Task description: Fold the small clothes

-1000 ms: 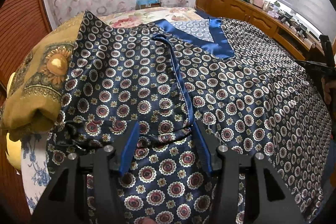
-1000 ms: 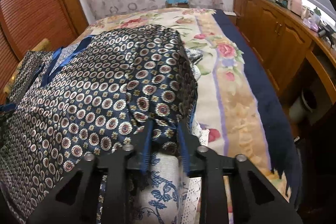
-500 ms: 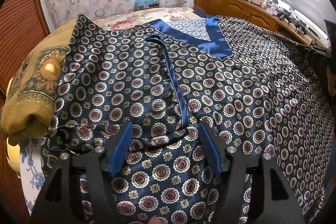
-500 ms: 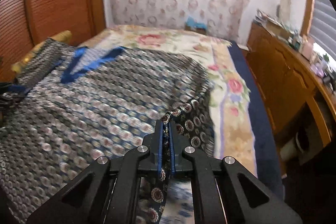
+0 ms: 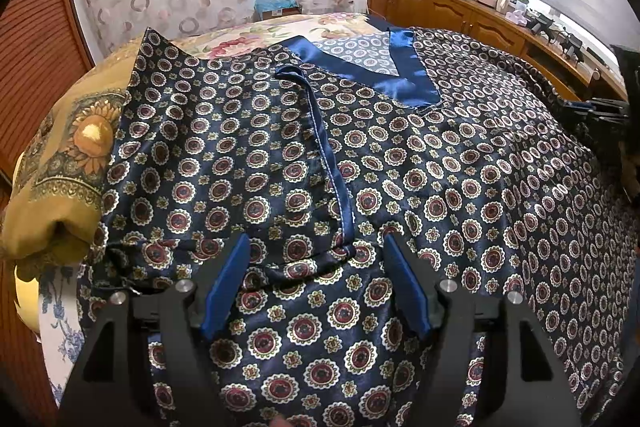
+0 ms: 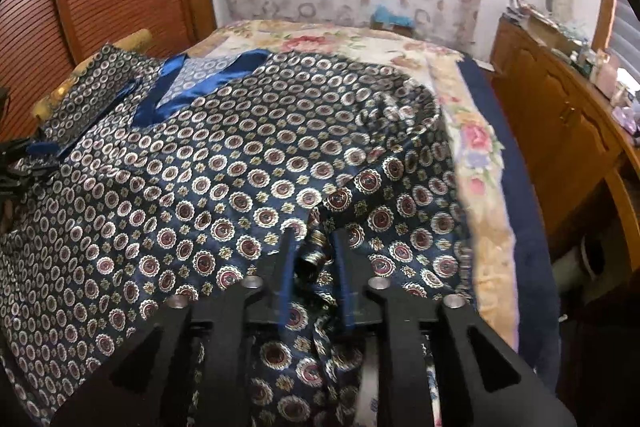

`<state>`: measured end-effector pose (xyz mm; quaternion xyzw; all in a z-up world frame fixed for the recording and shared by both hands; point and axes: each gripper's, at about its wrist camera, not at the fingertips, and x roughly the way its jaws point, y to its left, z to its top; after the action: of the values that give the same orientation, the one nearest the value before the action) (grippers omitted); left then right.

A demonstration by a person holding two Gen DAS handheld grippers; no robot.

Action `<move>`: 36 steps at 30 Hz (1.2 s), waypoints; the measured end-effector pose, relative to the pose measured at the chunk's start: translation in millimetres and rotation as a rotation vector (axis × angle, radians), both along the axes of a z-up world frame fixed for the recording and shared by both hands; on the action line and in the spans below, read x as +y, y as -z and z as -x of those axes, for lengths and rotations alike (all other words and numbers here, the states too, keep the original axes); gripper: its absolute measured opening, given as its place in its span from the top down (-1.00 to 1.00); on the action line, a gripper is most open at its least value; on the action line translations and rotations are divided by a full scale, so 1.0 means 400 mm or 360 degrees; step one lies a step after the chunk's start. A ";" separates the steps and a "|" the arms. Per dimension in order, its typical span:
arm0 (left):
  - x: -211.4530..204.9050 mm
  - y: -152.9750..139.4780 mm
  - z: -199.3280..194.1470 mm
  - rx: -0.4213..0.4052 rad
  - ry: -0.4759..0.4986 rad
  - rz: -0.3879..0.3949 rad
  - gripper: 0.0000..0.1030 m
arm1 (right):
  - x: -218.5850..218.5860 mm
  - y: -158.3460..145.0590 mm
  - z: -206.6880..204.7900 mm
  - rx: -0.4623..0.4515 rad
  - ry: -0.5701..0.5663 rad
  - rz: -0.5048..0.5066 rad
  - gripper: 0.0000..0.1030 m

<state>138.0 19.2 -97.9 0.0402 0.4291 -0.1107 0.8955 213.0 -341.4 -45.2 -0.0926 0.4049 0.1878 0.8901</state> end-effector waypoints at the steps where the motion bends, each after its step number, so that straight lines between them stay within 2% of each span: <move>1: -0.002 0.000 0.001 -0.0001 0.0000 -0.0004 -0.34 | -0.011 -0.016 0.010 -0.0028 0.0007 -0.0012 0.35; 4: -0.001 0.002 0.001 -0.0002 -0.0001 -0.0009 -0.34 | -0.049 -0.062 0.030 -0.0126 0.0056 -0.0055 0.05; 7: -0.001 0.001 0.001 -0.0002 -0.0001 -0.0005 -0.34 | -0.107 -0.076 0.010 -0.0168 0.0195 -0.0090 0.02; 10: -0.003 0.002 0.004 -0.0003 0.0001 -0.0004 -0.34 | -0.146 -0.023 -0.047 -0.0047 0.0276 -0.0046 0.02; 12: -0.004 0.001 0.005 -0.0005 0.0001 -0.0008 -0.34 | -0.158 0.021 -0.078 0.0055 0.0276 -0.0072 0.03; 14: -0.001 0.000 0.005 -0.0010 -0.0003 -0.0008 -0.34 | -0.159 0.046 -0.091 0.0088 0.0306 -0.0055 0.09; 17: 0.000 -0.013 0.017 -0.0067 -0.0011 -0.0005 -0.34 | -0.190 0.042 -0.101 0.0096 0.0345 -0.0184 0.09; 21: -0.001 -0.052 0.034 -0.0174 -0.0025 0.0041 -0.34 | -0.216 0.052 -0.139 0.0154 0.0400 -0.0244 0.09; 23: -0.001 -0.072 0.040 -0.0210 -0.0040 0.0080 -0.34 | -0.235 0.058 -0.145 0.0225 0.0379 -0.0300 0.13; 26: -0.008 -0.106 0.054 -0.0282 -0.0052 0.0126 -0.34 | -0.232 0.053 -0.144 0.0258 0.0326 -0.0357 0.45; 27: -0.010 -0.117 0.059 -0.0302 -0.0052 0.0137 -0.34 | -0.224 0.046 -0.144 0.0246 0.0309 -0.0326 0.66; 29: -0.013 -0.138 0.066 -0.0329 -0.0052 0.0164 -0.34 | -0.196 0.033 -0.139 0.0194 0.0299 -0.0161 0.78; 30: -0.015 -0.146 0.073 -0.0340 -0.0053 0.0174 -0.34 | -0.187 0.026 -0.138 0.0167 0.0298 -0.0101 0.94; 36: -0.005 -0.187 0.107 -0.0441 -0.0095 0.0182 -0.34 | -0.100 -0.081 -0.111 -0.0107 0.0216 0.0003 1.00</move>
<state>95.2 17.3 -23.1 -0.0086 0.2955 -0.1017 0.9499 257.4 -381.2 -12.6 -0.0720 0.3803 0.1234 0.9138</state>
